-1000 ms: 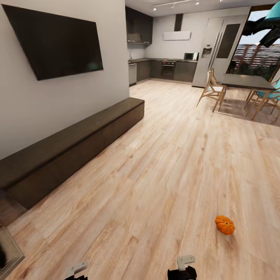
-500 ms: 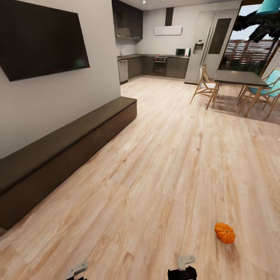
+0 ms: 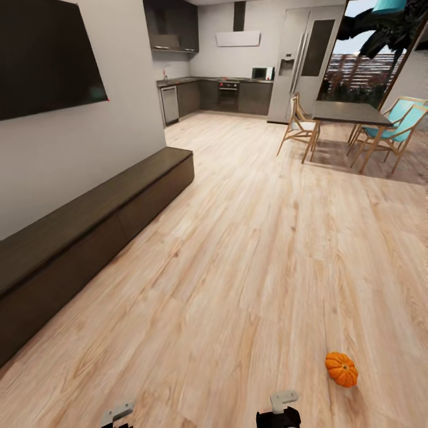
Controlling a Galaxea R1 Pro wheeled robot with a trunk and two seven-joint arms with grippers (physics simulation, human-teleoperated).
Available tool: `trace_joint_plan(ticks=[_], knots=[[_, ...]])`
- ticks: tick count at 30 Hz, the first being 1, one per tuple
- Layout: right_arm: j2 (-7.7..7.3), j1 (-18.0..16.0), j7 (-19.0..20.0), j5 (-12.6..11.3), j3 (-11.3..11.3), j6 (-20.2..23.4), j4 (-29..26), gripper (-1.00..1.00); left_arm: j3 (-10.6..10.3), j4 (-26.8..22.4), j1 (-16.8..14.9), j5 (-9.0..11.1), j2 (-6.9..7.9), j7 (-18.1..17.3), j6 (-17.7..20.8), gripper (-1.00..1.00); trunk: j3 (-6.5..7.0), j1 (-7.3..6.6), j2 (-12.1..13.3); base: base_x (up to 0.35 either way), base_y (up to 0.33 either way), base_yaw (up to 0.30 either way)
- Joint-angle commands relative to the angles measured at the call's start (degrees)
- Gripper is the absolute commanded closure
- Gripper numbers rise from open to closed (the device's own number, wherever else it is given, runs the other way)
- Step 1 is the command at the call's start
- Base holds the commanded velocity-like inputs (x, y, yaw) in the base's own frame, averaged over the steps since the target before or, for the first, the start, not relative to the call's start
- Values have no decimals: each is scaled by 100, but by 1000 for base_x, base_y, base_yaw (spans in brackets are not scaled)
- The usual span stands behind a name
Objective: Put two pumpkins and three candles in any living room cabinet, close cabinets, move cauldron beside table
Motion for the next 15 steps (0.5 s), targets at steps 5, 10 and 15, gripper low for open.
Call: trace_joint_plan(ticks=[5, 10, 15], knots=[[-1, 0, 0, 0, 0, 1, 0, -100, 0, -1, 0, 0, 0, -1, 0, -100, -41, 0, 0, 330, 0, -135], [-5, 0, 0, 0, 0, 3, 0, -100, -2, 2, 0, -3, 0, -1, 0, -100, -82, 0, 0, 330, 0, -135], [-6, 0, 0, 0, 0, 2, 0, -100, 1, 3, 0, -6, 0, -1, 0, -100, -123, 0, 0, 330, 0, -135]])
